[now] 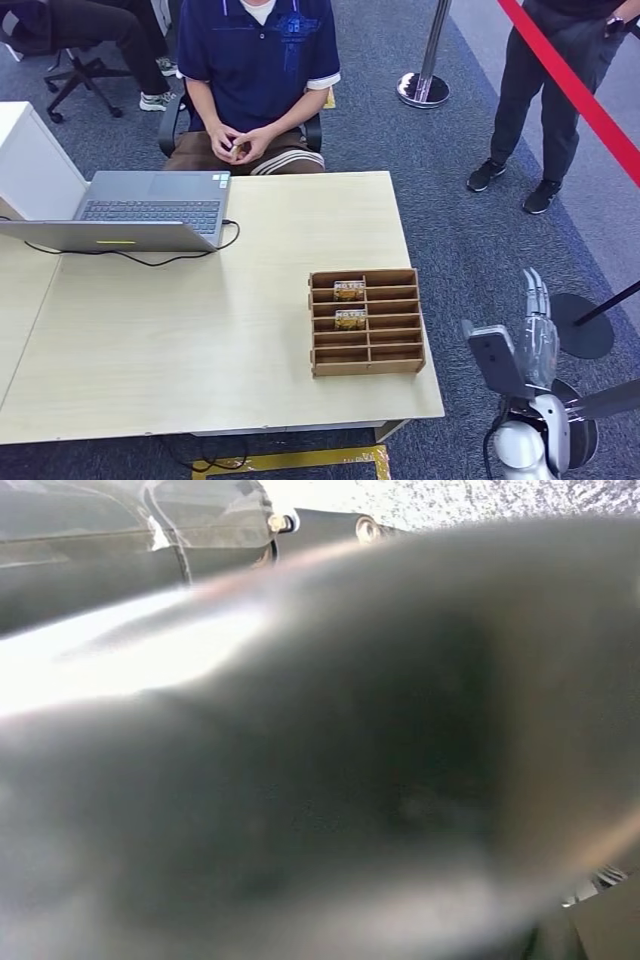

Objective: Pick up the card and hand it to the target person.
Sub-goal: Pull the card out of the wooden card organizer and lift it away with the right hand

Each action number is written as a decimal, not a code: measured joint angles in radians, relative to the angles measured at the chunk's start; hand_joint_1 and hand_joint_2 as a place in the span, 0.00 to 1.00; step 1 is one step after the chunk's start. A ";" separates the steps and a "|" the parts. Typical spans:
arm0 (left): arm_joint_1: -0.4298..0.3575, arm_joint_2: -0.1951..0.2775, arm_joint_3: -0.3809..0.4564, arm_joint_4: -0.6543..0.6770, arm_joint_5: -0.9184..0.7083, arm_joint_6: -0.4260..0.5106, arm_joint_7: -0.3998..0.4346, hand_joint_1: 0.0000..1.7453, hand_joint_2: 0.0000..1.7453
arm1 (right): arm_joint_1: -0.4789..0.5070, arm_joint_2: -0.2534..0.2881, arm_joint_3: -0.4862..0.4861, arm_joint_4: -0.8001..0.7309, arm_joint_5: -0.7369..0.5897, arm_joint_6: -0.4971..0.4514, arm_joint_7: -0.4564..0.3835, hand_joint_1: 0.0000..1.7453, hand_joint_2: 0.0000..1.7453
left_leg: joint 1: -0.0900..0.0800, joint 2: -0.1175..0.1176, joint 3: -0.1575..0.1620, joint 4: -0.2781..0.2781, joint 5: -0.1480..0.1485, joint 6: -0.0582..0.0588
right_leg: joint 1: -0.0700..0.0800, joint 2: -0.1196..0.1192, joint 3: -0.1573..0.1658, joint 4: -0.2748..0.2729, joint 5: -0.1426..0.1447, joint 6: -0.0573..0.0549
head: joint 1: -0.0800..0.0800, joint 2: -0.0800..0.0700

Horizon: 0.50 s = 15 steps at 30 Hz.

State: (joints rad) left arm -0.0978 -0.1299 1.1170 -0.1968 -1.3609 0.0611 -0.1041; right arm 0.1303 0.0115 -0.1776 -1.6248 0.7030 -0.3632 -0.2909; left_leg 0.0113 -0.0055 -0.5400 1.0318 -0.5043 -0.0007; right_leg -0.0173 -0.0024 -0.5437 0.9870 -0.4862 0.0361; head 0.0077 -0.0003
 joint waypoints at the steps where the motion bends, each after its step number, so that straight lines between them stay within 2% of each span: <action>1: 0.000 0.000 0.000 0.000 0.000 0.000 0.000 0.00 0.00 | 0.007 0.001 0.027 -0.021 0.049 -0.009 0.025 0.22 1.00 | 0.000 0.000 0.000 0.000 0.000 0.000 | 0.000 0.000 0.000 0.000 0.000 0.000 | 0.000 0.000; 4: 0.000 0.001 0.000 0.000 -0.004 -0.004 0.001 0.00 0.00 | 0.023 0.003 0.100 -0.075 0.218 -0.026 0.118 0.27 1.00 | 0.000 0.000 0.000 0.000 0.000 0.000 | 0.000 0.000 0.000 0.000 0.000 0.000 | 0.000 0.000; 9: 0.000 0.001 0.000 0.000 -0.009 -0.007 0.008 0.00 0.00 | 0.038 0.005 0.189 -0.132 0.428 0.010 0.262 0.46 1.00 | 0.000 0.000 0.000 0.000 0.000 0.000 | 0.000 0.000 0.000 0.000 0.000 0.000 | 0.000 0.000; 12: 0.000 0.001 0.000 0.000 -0.010 -0.009 0.015 0.00 0.00 | 0.043 0.007 0.229 -0.155 0.495 0.048 0.319 0.61 1.00 | 0.000 0.000 0.000 0.000 0.000 0.000 | 0.000 0.000 0.000 0.000 0.000 0.000 | 0.000 0.000; 15: 0.000 0.001 0.000 0.000 -0.011 -0.014 0.020 0.00 0.00 | 0.044 0.008 0.267 -0.169 0.514 0.077 0.346 0.62 1.00 | 0.000 0.000 0.000 0.000 0.000 0.000 | 0.000 0.000 0.000 0.000 0.000 0.000 | 0.000 0.000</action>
State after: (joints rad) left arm -0.0978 -0.1289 1.1170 -0.1968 -1.3718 0.0475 -0.0845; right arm 0.1743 0.0195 0.0894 -1.7943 1.2169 -0.2863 0.0549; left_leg 0.0113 -0.0055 -0.5400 1.0317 -0.5041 -0.0009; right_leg -0.0173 -0.0024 -0.5437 0.9870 -0.4862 0.0360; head 0.0076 -0.0002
